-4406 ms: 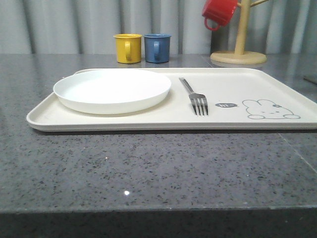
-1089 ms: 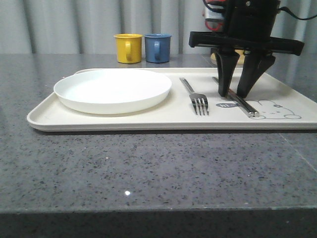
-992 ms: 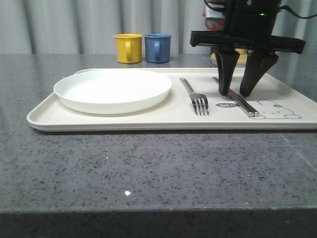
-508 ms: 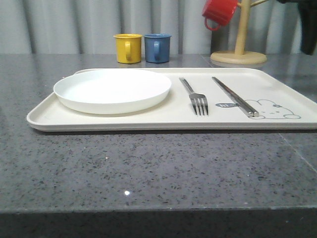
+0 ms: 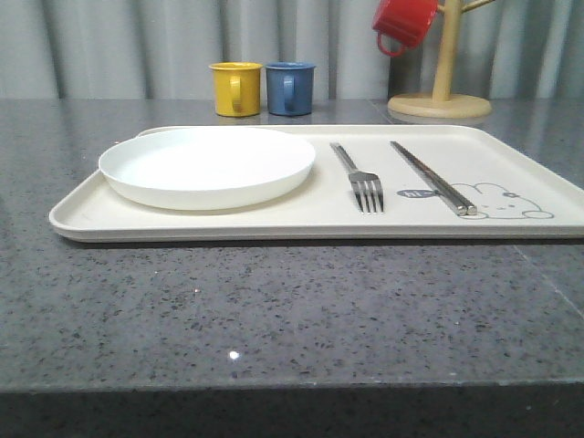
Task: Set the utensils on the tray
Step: 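Lower the right gripper onto the silver spoon and grasp it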
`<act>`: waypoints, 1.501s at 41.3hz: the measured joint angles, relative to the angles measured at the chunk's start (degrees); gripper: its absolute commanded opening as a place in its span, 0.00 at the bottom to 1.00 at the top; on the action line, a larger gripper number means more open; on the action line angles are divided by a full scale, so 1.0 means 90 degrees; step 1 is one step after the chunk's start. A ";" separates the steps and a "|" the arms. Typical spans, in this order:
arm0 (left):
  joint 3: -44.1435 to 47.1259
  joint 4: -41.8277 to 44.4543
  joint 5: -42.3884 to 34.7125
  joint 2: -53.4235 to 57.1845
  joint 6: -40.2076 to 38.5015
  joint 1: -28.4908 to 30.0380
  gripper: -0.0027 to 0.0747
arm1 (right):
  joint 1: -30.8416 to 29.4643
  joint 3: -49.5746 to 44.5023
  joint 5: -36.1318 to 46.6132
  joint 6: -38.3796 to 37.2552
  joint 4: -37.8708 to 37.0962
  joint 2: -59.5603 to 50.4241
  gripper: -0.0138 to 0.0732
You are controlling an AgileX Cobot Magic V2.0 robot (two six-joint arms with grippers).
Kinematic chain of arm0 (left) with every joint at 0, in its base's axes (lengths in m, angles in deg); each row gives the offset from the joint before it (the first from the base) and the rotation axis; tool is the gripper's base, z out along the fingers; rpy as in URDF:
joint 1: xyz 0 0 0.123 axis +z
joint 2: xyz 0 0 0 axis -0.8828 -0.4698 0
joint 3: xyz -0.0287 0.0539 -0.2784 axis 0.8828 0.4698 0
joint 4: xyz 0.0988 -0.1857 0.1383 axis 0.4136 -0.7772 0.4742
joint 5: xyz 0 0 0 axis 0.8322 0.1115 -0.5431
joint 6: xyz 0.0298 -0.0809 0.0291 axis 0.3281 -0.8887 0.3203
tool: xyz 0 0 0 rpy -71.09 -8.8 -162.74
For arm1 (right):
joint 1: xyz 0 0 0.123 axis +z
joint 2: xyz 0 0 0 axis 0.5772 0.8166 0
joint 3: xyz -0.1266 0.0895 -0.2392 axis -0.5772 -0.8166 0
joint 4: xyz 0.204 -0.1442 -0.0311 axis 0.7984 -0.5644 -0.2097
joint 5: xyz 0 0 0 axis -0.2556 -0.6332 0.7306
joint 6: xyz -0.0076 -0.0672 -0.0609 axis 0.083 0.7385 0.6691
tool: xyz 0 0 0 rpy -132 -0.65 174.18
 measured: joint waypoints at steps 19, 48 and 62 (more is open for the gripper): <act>0.0000 0.0000 0.0000 0.0000 0.0000 0.0000 0.01 | 0.0000 0.0000 0.0178 0.0000 -0.0175 0.0674 0.56; 0.0000 0.0000 0.0000 0.0000 0.0000 0.0000 0.01 | -0.0004 0.0009 0.0170 0.0000 -0.0236 0.0769 0.13; 0.0000 0.0000 0.0000 0.0000 0.0000 0.0000 0.01 | 0.0008 0.0009 0.0054 0.0000 0.0430 -0.0182 0.13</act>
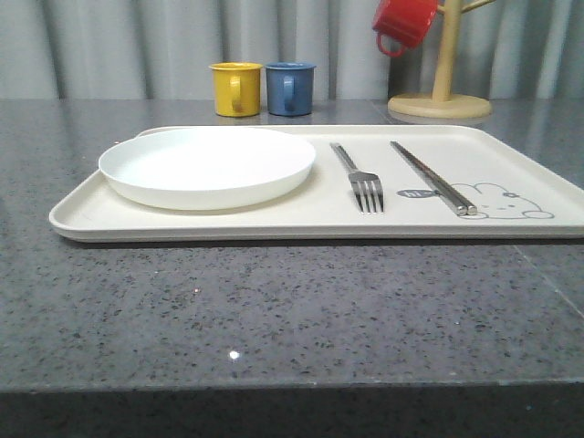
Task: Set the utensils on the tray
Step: 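Lower the right gripper onto the silver spoon and grasp it, then place the spoon on the tray beside the chopsticks and release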
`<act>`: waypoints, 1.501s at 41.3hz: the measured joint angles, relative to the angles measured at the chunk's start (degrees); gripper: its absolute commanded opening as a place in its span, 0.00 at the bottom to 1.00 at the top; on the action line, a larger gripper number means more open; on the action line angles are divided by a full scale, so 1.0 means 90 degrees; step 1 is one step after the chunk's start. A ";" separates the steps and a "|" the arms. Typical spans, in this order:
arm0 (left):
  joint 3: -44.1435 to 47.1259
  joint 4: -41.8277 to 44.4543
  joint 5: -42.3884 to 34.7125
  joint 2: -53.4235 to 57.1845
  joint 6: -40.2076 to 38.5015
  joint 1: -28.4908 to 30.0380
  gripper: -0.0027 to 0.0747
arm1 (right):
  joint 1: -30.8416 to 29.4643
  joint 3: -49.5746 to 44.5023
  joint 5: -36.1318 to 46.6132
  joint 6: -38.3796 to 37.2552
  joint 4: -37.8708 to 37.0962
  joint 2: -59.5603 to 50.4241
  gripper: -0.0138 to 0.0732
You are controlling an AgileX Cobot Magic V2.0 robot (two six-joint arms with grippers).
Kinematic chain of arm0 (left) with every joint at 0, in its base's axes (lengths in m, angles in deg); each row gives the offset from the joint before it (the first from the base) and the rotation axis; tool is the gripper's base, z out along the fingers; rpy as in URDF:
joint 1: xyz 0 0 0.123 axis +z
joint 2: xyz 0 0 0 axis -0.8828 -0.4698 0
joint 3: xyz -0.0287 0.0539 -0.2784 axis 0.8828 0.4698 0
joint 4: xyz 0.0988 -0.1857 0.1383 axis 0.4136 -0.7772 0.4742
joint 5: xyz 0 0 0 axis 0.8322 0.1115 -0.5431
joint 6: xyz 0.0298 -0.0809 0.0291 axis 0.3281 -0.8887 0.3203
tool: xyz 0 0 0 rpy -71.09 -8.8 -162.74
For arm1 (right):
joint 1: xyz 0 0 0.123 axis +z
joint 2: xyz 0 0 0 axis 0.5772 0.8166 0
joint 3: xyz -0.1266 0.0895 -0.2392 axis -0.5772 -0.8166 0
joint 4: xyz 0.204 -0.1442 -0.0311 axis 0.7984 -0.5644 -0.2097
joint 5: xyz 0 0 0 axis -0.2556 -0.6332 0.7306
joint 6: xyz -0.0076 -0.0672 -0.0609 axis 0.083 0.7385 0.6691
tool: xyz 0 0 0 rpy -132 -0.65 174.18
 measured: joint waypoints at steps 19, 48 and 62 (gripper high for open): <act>0.0000 0.0000 0.0000 0.0000 0.0000 0.0000 0.01 | 0.1569 0.0000 -0.0074 -0.0443 0.0319 -0.0400 0.14; 0.0000 0.0000 0.0000 0.0000 0.0000 0.0000 0.01 | 0.2328 0.0000 -0.0079 -0.1094 0.0671 0.0545 0.14; 0.0000 0.0000 0.0000 0.0000 0.0000 0.0000 0.01 | 0.2328 -0.0174 -0.0046 -0.1131 0.0808 0.0663 0.14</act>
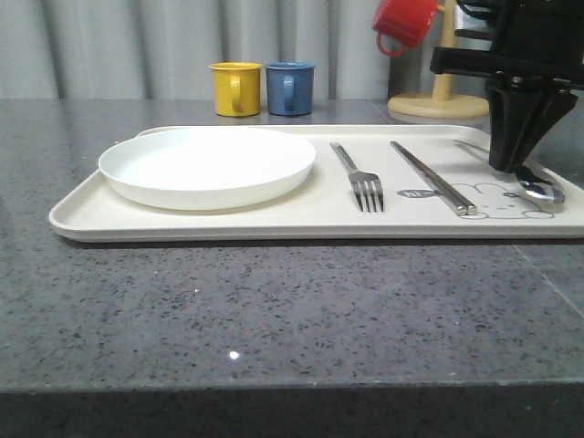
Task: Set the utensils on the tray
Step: 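Place the spoon on the tray beside the chopsticks and release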
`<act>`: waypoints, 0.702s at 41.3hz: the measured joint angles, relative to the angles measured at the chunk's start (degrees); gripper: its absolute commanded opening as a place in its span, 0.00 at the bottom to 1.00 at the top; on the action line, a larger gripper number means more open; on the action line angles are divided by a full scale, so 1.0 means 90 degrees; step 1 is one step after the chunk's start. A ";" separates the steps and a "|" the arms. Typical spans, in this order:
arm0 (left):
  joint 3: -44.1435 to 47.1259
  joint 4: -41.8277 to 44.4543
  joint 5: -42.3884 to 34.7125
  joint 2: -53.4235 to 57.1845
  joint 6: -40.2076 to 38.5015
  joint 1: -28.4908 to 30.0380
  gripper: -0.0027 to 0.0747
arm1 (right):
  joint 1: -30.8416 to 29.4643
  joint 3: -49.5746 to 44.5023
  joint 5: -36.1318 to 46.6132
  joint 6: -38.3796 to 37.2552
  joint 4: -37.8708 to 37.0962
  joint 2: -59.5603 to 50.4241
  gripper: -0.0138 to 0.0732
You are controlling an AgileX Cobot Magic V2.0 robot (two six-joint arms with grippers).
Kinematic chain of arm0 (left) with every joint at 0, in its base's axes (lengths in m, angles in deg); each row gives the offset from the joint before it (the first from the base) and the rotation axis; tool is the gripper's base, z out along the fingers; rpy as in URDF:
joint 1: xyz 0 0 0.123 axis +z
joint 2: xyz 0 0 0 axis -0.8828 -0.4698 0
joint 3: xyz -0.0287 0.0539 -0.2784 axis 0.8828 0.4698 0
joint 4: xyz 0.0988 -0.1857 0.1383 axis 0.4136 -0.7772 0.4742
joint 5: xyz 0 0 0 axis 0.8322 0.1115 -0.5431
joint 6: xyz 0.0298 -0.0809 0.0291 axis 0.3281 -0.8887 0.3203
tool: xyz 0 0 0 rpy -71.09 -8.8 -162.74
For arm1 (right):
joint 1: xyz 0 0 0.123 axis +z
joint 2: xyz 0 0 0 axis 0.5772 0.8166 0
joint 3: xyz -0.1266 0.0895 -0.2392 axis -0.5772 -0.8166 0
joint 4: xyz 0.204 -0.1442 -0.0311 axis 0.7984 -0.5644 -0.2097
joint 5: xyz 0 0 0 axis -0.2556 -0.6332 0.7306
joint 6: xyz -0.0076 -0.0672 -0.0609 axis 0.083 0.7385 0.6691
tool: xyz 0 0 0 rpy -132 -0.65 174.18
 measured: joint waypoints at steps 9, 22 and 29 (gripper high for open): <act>0.0000 0.0000 0.0000 0.0000 0.0000 0.0000 0.01 | 0.0000 -0.0023 0.0015 -0.0014 0.0009 0.0003 0.20; 0.0000 0.0000 0.0000 0.0000 0.0000 0.0000 0.01 | 0.0000 -0.0023 0.0030 -0.0025 0.0009 0.0037 0.41; 0.0000 0.0000 0.0000 0.0000 0.0000 0.0000 0.01 | 0.0000 -0.0023 0.0030 -0.0027 0.0009 0.0037 0.43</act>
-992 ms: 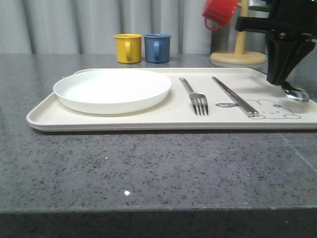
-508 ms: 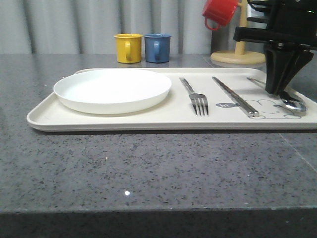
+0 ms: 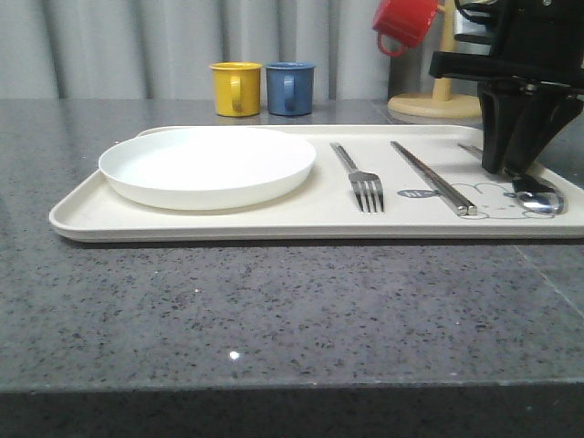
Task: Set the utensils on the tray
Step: 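Place the spoon on the tray beside the chopsticks and release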
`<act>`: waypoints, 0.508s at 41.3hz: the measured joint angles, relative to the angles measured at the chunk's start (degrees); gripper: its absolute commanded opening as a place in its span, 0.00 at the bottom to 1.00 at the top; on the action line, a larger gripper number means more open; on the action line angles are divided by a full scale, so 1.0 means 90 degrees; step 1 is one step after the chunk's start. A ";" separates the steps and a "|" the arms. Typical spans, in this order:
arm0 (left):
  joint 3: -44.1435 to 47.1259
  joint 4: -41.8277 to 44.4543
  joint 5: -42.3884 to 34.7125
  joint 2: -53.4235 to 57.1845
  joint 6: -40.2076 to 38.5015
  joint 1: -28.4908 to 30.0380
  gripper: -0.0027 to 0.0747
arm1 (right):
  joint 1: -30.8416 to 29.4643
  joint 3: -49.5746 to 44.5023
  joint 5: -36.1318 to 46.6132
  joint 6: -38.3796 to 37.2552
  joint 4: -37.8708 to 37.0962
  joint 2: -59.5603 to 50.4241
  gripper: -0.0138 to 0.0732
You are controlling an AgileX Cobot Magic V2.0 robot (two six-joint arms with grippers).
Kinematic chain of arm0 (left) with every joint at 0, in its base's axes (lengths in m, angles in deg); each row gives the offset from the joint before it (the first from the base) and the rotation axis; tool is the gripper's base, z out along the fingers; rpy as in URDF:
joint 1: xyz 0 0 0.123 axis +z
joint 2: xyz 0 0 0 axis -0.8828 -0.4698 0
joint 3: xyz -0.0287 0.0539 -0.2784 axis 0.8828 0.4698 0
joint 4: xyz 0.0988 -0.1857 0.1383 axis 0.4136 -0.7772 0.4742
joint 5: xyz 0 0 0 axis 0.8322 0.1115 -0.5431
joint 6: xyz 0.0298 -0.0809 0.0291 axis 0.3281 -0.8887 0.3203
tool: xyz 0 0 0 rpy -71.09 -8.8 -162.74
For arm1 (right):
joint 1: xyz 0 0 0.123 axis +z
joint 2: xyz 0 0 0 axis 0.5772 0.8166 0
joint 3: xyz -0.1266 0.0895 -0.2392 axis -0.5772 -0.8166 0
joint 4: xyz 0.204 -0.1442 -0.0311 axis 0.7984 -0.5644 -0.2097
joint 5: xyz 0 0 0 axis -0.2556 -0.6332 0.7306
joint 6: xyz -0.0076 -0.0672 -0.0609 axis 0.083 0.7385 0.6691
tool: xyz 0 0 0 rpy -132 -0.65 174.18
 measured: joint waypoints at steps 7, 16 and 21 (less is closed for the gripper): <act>0.0000 0.0000 0.0000 0.0000 0.0000 0.0000 0.01 | 0.0000 0.0015 0.0000 -0.0012 0.0000 -0.0056 0.43; 0.0000 0.0000 0.0000 0.0000 0.0000 0.0000 0.01 | 0.0000 0.0302 0.0000 0.0167 0.0000 -0.0792 0.39; 0.0000 0.0000 0.0000 0.0000 0.0000 0.0000 0.01 | 0.0000 0.0422 -0.0015 0.0253 -0.0197 -0.1331 0.26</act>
